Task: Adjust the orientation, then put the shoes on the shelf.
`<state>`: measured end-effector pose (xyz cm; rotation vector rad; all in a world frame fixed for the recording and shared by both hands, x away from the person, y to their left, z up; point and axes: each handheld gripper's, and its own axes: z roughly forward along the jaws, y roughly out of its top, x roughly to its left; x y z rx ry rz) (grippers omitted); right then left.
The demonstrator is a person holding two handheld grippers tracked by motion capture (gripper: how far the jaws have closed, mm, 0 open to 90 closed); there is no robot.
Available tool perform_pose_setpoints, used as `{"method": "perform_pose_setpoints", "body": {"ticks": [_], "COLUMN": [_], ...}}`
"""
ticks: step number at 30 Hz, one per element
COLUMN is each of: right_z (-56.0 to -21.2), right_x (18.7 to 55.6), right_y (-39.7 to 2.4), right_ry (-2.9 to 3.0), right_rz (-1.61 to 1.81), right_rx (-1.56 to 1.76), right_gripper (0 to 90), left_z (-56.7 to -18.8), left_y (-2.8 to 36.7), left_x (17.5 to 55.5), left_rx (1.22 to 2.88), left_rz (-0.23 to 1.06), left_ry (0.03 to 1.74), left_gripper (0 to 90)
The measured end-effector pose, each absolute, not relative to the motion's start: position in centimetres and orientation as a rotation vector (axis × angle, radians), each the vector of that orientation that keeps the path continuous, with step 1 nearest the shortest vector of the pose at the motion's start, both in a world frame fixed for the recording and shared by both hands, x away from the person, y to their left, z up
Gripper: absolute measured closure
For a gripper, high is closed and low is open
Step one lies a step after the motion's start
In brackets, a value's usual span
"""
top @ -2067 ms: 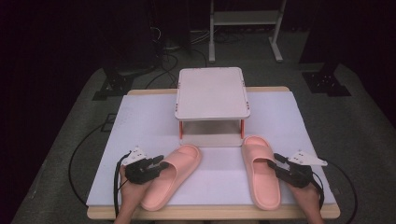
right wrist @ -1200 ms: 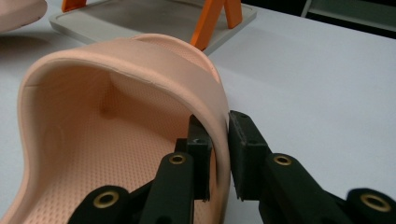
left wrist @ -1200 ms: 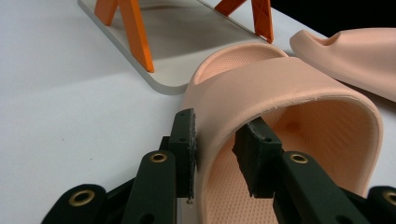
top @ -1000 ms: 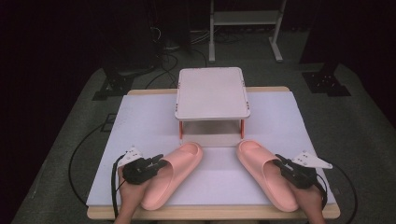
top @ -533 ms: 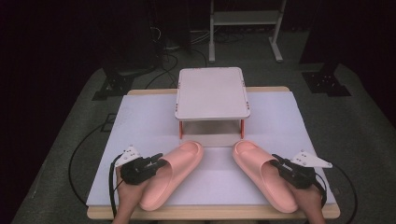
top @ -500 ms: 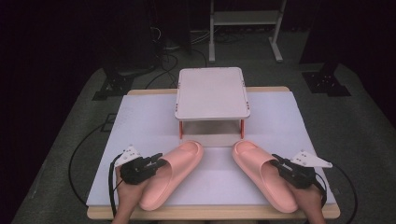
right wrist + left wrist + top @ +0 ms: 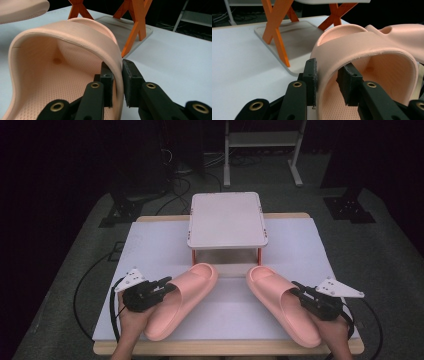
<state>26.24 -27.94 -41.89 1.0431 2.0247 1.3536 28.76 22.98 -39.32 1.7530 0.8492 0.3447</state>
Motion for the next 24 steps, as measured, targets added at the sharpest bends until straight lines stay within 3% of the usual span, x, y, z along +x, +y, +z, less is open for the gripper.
{"method": "perform_pose_setpoints", "body": {"ticks": [24], "right_z": [-37.7], "right_x": [25.3], "right_y": [-27.7], "right_ry": [2.016], "right_rz": [1.389], "right_rx": [0.993], "right_gripper": [78.8], "left_z": [-35.5], "left_y": [21.9], "left_x": [29.0], "left_rx": [1.755], "left_rz": [0.309], "left_ry": [0.761], "left_gripper": [69.3]}}
